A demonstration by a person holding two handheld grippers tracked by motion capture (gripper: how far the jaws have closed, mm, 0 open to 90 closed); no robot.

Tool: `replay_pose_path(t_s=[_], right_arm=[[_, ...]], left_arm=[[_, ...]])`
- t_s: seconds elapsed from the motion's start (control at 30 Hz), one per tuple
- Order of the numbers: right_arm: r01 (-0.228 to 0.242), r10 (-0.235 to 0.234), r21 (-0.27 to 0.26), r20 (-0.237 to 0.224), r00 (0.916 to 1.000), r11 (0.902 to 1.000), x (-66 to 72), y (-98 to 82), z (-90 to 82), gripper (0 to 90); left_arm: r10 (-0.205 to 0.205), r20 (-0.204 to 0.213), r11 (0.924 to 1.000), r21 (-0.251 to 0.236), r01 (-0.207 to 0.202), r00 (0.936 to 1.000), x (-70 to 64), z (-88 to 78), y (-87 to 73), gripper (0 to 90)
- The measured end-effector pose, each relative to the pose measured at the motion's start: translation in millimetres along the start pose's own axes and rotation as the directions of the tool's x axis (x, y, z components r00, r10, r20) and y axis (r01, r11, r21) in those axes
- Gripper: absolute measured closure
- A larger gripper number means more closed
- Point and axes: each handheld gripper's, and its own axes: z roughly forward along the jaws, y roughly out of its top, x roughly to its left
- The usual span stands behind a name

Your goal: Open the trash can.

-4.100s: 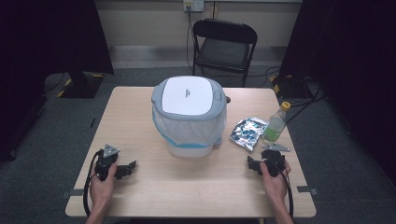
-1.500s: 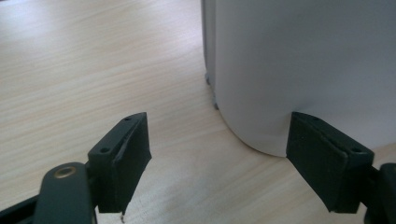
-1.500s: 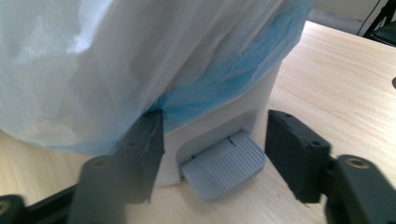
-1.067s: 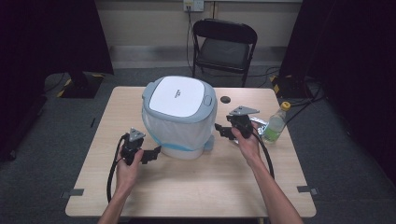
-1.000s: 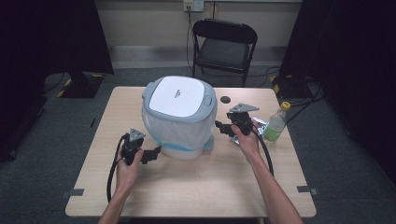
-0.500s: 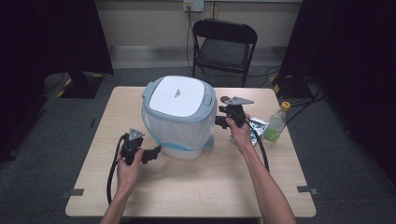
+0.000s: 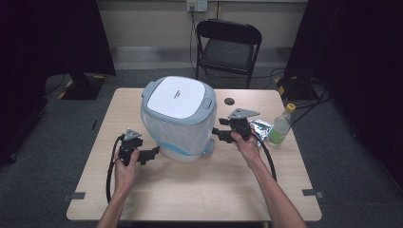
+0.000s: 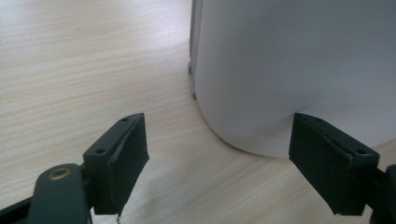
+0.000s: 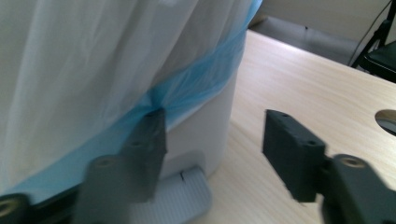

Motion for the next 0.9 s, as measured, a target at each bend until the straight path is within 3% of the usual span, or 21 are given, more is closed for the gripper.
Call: replay_pose_path(t_s=[0.1, 0.2, 0.37, 0.43, 0.53, 0.63, 0.8, 0.9], right_arm=[[0.018, -0.021, 0.051, 0.062, 0.9978, 0.9985, -1.9, -0.1, 4.4, 33.4], [-0.028, 0.023, 0.039, 0.118, 0.9927, 0.9989, -16.3, 1.9, 10.7, 33.5], [-0.038, 0.033, 0.028, 0.166, 0.9855, 0.9989, -34.9, 12.0, 23.7, 33.1], [-0.020, 0.019, 0.004, 0.183, 0.9829, 0.9998, -38.0, 15.8, 28.8, 32.8], [-0.035, 0.035, -0.003, 0.170, 0.9849, 0.9994, -43.7, 18.8, 38.8, 31.2], [-0.032, 0.039, -0.044, 0.164, 0.9856, 0.9985, -45.2, 20.9, 43.8, 39.7], [-0.066, 0.066, -0.014, 0.052, 0.9965, 0.9978, -44.7, 16.5, 38.3, 53.9], [-0.045, 0.045, -0.007, 0.022, 0.9987, 0.9989, -37.6, 15.3, 31.8, 56.2]], left_arm=[[-0.009, -0.001, 0.9999, 0.012, 0.009, 1.0000, -4.4, 0.0, -1.0, 22.3], [0.011, -0.040, 0.9999, 0.013, -0.010, 0.9991, -12.1, -1.3, -0.5, 22.5], [-0.018, -0.070, 0.9998, -0.005, 0.018, 0.9973, -11.9, 3.9, 0.7, 20.6], [-0.027, -0.085, 0.9995, -0.021, 0.025, 0.9960, -12.1, 7.3, 2.3, 21.1], [-0.042, -0.103, 0.9986, -0.037, 0.039, 0.9937, -10.8, 12.0, 5.2, 24.0], [-0.031, -0.108, 0.9994, -0.018, 0.029, 0.9937, -5.4, 16.1, 11.8, 24.2], [-0.026, -0.102, 0.9997, -0.005, 0.025, 0.9945, 7.6, 20.6, 21.2, 27.2], [-0.027, -0.108, 0.9996, -0.007, 0.027, 0.9937, 13.9, 20.2, 22.6, 31.1]])
